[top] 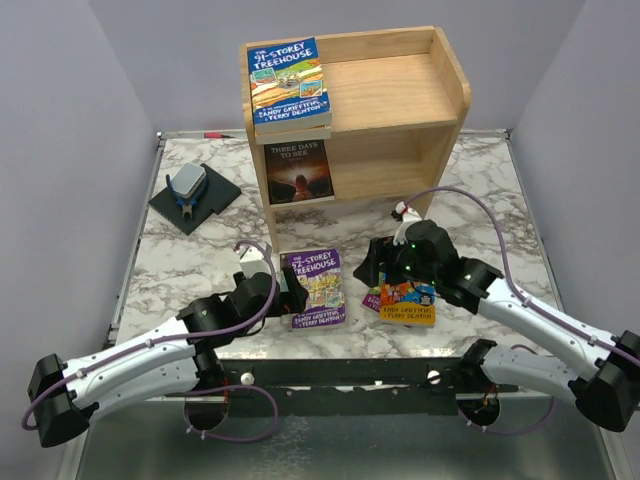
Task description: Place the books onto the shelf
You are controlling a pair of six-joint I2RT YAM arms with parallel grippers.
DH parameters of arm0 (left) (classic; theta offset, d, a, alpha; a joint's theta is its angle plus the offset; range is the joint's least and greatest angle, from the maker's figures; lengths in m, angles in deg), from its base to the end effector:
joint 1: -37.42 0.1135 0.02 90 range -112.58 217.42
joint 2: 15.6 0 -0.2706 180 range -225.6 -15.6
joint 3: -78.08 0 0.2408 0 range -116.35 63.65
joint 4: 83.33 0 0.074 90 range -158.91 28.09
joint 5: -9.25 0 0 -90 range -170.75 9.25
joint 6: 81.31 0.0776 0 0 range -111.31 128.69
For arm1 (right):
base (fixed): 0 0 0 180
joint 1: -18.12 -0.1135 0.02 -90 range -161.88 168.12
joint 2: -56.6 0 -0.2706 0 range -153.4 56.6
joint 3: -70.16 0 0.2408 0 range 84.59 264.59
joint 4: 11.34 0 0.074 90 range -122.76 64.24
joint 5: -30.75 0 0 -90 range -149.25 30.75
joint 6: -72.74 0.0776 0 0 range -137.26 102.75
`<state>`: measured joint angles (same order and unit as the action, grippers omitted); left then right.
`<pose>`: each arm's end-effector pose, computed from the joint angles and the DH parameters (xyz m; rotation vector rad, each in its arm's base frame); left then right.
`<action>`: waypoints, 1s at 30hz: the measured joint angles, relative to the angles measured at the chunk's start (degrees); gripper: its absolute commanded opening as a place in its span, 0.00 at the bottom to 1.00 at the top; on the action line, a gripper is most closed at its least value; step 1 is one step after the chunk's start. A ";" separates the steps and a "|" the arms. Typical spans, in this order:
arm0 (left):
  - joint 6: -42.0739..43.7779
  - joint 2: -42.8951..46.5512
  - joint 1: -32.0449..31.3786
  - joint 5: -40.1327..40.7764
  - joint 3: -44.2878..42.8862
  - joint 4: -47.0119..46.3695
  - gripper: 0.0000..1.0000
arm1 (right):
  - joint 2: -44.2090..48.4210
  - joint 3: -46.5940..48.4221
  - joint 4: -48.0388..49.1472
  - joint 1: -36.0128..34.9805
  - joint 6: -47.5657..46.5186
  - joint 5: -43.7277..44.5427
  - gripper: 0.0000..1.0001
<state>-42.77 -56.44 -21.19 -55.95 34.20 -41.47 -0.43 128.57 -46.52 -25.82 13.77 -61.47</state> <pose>0.1154 -0.1267 0.2127 -0.0952 2.2382 -0.5937 0.1703 0.1683 0.2620 -0.2785 2.2530 0.7725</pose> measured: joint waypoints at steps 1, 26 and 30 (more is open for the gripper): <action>-0.33 -0.61 0.00 -0.04 0.81 -1.09 0.96 | -1.03 -0.46 0.87 0.00 0.66 -0.70 0.79; 0.79 -14.49 14.91 -18.03 10.43 -25.40 0.48 | -24.83 -7.87 26.80 0.02 13.42 -10.91 0.77; 1.57 -17.03 15.15 -20.37 10.43 -28.33 0.42 | -27.08 -8.98 30.21 0.02 14.43 -12.31 0.72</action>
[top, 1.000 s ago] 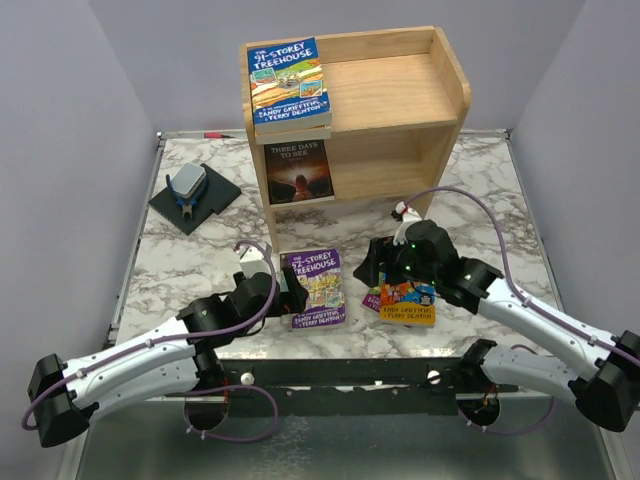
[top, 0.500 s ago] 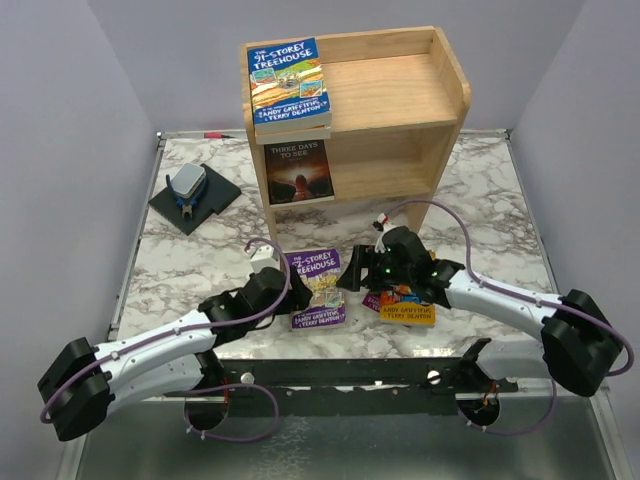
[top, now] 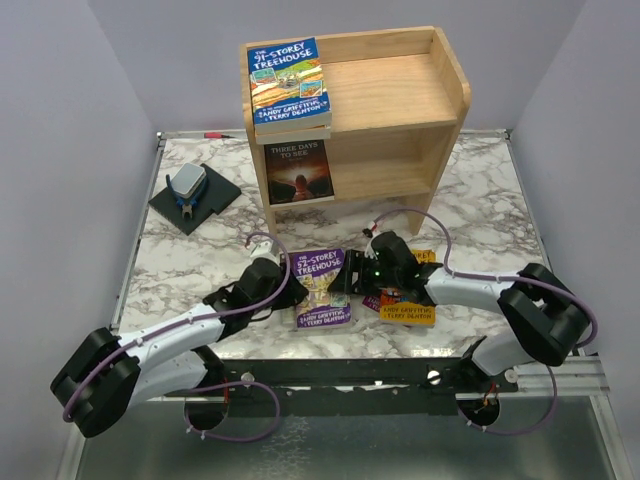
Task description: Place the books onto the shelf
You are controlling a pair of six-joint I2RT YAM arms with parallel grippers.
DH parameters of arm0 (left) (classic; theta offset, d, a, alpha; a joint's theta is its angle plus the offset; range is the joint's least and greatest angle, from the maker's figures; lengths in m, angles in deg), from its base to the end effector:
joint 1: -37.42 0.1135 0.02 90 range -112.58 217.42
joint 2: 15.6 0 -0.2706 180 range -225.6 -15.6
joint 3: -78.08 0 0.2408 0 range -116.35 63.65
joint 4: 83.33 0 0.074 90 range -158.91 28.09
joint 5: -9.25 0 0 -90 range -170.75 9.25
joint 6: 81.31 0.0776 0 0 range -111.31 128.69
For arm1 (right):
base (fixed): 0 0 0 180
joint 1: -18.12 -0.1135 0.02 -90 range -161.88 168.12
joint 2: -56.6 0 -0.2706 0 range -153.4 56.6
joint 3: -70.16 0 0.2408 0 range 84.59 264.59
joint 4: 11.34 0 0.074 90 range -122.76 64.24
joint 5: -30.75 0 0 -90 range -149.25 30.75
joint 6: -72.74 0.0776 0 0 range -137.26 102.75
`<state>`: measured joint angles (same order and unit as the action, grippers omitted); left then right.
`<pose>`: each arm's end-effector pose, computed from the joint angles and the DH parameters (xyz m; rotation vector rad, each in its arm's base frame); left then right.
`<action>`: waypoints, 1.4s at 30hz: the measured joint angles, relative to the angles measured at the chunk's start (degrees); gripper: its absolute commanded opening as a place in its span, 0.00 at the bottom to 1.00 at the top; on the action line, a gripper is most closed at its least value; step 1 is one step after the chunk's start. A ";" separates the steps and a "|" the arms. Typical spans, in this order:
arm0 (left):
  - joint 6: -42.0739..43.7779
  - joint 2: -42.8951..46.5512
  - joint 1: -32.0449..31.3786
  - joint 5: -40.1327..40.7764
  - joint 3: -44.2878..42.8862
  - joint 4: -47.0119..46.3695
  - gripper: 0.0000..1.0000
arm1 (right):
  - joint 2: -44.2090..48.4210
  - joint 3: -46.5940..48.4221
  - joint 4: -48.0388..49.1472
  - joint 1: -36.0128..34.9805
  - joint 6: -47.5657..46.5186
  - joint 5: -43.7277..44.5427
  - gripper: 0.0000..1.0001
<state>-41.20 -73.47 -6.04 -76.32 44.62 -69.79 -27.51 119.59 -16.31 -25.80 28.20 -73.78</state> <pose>0.1600 -0.1433 0.1501 -0.1763 2.3468 -0.7734 0.2062 0.2256 0.1505 -0.1154 2.4854 1.0461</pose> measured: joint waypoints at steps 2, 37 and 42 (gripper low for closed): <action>0.24 -1.18 0.00 -0.94 0.00 -1.38 0.39 | -0.79 -0.76 1.29 0.00 0.37 -0.57 0.69; 3.08 2.62 0.33 -9.73 -6.64 2.19 0.92 | 27.91 -3.56 -13.14 0.11 -1.84 3.08 0.01; 2.93 6.16 0.33 -13.70 -8.28 2.95 0.94 | 33.73 -0.61 -18.43 0.11 -3.13 4.28 0.01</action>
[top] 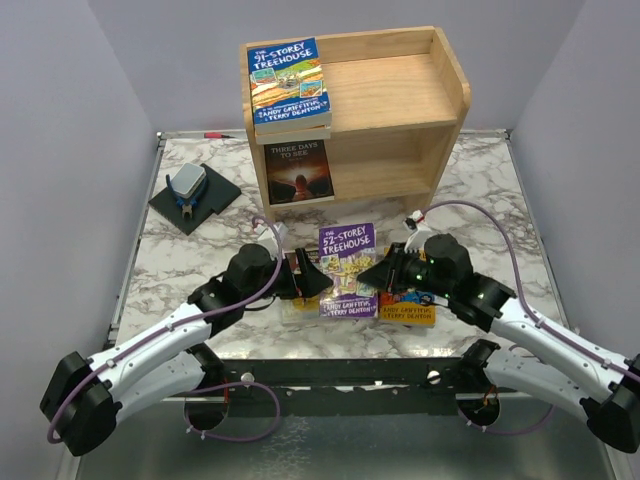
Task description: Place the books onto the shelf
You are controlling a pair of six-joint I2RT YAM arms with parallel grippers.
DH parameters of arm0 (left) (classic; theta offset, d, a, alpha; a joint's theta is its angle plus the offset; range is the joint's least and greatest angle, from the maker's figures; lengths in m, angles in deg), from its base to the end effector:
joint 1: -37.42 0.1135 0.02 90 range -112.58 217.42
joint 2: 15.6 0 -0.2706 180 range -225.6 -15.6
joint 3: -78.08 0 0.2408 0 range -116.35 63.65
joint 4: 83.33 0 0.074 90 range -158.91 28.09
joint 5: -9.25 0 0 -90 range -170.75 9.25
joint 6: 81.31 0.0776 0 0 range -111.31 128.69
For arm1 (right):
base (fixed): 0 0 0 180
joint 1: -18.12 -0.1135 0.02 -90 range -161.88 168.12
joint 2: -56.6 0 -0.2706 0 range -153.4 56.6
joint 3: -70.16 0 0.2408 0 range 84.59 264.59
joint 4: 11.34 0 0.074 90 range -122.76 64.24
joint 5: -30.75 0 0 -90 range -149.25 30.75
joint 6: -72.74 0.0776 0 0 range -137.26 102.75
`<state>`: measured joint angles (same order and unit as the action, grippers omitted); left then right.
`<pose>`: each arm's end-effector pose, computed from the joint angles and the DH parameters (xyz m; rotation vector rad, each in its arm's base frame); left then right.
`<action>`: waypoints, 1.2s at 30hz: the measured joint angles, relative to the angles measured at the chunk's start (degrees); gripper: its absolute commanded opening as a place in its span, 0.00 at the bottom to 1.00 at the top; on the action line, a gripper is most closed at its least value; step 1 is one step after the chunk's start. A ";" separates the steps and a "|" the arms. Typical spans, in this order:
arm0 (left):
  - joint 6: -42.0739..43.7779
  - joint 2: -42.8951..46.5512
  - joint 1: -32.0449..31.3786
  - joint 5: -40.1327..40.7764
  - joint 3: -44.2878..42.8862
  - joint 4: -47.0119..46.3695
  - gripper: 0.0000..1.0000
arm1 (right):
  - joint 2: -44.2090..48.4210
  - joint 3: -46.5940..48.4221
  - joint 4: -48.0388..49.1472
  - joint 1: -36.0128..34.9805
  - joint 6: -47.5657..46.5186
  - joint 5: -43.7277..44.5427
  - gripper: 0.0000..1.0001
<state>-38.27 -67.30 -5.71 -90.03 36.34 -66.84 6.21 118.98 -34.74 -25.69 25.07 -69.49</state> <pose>0.1551 -0.1625 0.2171 0.0374 2.2272 -1.1028 0.1525 0.1654 0.2519 -0.1531 2.1846 1.0948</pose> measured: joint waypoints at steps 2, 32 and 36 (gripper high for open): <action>-0.26 1.09 0.00 -2.12 -0.55 -0.11 0.95 | 1.75 0.83 -1.16 0.00 -0.33 -0.07 0.01; -14.16 8.66 0.44 -19.65 -1.25 -16.59 0.00 | 6.84 9.60 -2.14 0.00 0.31 -4.39 0.04; -14.36 9.29 0.44 -19.65 -1.25 -16.50 0.00 | 6.91 9.60 -2.14 0.00 0.33 -4.39 0.29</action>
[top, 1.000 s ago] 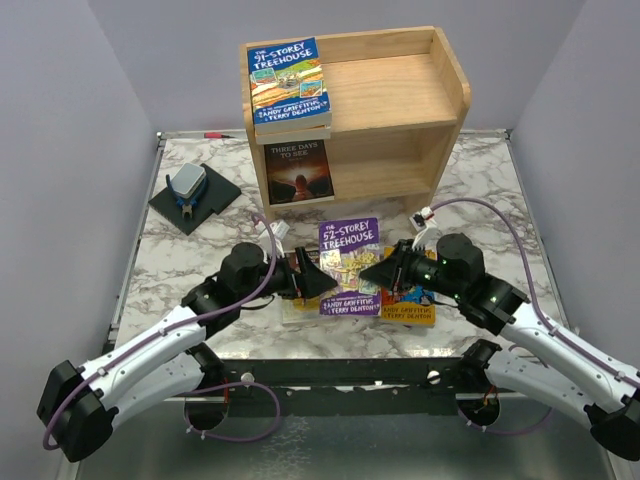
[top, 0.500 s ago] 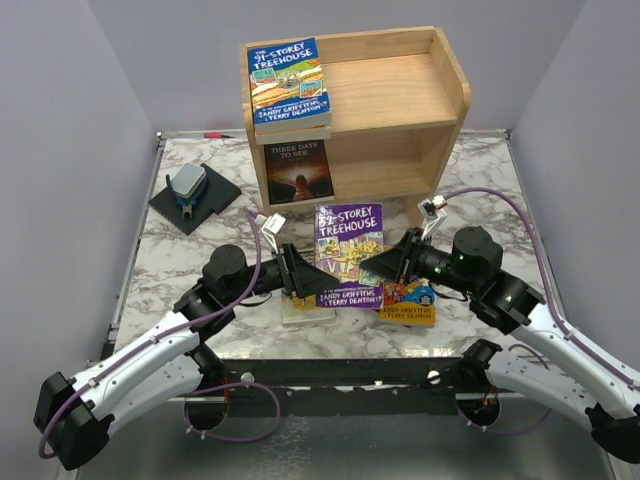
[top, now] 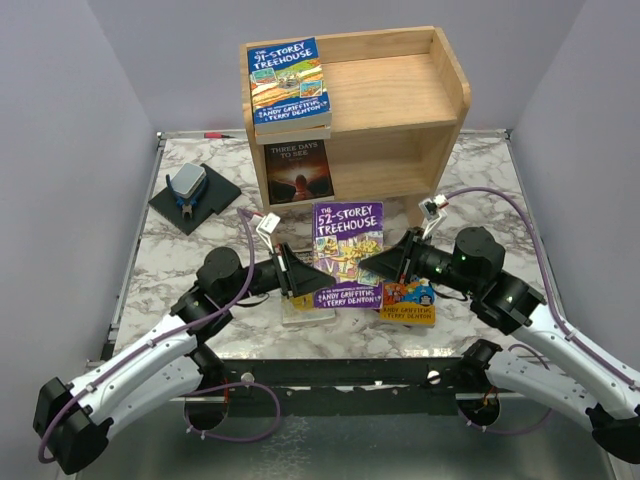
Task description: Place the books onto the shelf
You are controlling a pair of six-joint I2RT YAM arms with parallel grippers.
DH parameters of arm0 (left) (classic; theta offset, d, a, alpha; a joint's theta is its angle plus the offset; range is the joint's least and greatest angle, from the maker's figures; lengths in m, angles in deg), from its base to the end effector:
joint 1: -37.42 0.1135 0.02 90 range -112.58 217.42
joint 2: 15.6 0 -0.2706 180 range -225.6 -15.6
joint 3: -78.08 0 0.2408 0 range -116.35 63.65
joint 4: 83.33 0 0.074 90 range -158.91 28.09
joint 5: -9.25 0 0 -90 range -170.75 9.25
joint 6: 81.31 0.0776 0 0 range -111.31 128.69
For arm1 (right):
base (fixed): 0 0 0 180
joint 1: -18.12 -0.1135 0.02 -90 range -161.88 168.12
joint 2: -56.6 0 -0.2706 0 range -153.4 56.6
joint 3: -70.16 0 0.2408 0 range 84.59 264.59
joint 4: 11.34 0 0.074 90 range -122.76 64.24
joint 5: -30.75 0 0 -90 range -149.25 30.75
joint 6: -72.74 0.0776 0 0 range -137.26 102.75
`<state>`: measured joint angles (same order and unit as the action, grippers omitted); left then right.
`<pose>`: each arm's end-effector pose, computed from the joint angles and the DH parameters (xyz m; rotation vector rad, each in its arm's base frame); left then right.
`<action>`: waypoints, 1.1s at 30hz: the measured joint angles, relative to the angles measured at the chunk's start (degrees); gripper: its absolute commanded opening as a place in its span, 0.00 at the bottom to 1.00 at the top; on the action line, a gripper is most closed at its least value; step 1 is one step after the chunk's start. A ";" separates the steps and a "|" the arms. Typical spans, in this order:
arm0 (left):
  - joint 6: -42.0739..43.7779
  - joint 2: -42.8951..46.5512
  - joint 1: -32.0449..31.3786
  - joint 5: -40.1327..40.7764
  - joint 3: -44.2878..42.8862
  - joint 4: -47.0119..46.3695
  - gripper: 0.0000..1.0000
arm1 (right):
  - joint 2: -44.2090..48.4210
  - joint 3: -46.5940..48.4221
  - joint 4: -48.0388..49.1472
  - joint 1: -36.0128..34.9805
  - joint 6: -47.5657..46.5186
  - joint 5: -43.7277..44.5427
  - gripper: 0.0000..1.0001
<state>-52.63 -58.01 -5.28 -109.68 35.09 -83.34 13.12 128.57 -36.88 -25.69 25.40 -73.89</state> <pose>0.1237 -0.1652 0.2999 0.1738 1.8745 -1.7398 0.1328 0.1546 0.3343 -0.2258 1.9336 1.2818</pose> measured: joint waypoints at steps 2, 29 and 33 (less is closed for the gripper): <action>-0.02 0.66 -0.04 0.00 0.00 0.28 0.00 | 0.15 0.00 0.15 -0.02 0.15 0.00 0.43; -0.17 6.27 -0.17 1.49 -2.91 0.00 0.00 | 5.25 -16.02 21.99 -0.07 10.88 -12.22 0.76; -0.17 6.69 -0.17 1.97 -2.91 -0.02 0.00 | 5.14 -19.06 28.11 -0.13 14.27 -14.10 0.73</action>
<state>-52.81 -51.33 -5.45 -107.71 32.19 -83.37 18.25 109.51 -8.77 -25.82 39.67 -87.98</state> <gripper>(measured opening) 0.239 0.753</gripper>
